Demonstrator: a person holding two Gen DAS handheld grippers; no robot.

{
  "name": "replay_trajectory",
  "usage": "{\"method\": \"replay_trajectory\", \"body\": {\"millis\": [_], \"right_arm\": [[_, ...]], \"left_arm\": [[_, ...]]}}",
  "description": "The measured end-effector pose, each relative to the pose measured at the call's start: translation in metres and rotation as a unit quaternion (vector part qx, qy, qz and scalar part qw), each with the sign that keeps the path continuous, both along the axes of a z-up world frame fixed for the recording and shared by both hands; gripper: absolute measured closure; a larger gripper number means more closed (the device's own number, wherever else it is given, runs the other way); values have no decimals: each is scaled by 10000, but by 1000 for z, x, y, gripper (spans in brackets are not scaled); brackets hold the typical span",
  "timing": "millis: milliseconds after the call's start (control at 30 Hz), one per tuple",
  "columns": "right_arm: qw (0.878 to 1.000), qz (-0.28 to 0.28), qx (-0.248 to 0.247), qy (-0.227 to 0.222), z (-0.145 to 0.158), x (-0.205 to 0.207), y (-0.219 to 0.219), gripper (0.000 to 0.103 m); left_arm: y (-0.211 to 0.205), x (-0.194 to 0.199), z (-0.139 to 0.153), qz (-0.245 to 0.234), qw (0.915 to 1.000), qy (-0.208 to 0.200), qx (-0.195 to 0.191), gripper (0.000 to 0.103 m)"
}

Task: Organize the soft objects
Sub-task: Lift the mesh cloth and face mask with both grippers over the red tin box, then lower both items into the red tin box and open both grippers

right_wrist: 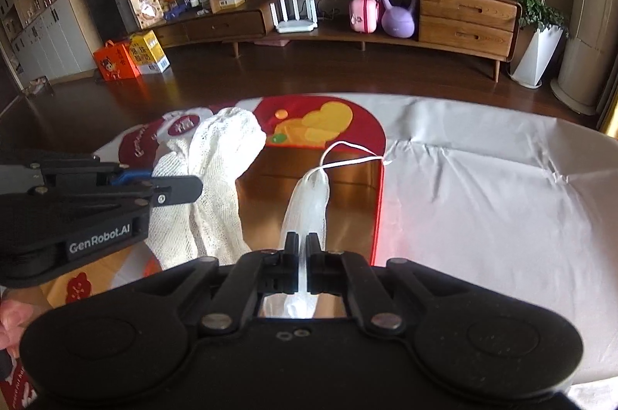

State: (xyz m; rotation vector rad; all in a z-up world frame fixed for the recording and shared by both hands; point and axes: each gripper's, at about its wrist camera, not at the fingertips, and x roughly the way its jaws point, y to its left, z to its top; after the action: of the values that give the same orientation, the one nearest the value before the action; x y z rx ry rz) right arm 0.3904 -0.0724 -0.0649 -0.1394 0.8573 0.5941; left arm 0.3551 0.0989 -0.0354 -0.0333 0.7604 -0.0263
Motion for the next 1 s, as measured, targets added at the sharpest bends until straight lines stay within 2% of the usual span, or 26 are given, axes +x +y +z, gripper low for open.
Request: {"method": "replay_trajectory", "body": {"millis": [300,533,733,900,1000], "right_arm": [[9994,99,-244,204,-25,4,3,98],[9992,126,-208,304,-30,5,-1,92],[9993,190,-202,261,-26,5,0,84],[9992,220,-159,276,-25,5,-1,72],[9994,197,-113,275,-23,5,-2,70]], "left_arm": [[-6,28,-39,-213,9986,471,84,95],[-12,38,-66,-355,9956,865,38,95],[-14,42,-80,-369,9933,1092,-15,95],[-17,41,-85,-297,9926,1178,30,94],[-18,39,-85,-265,9926,1186,35,94]]}}
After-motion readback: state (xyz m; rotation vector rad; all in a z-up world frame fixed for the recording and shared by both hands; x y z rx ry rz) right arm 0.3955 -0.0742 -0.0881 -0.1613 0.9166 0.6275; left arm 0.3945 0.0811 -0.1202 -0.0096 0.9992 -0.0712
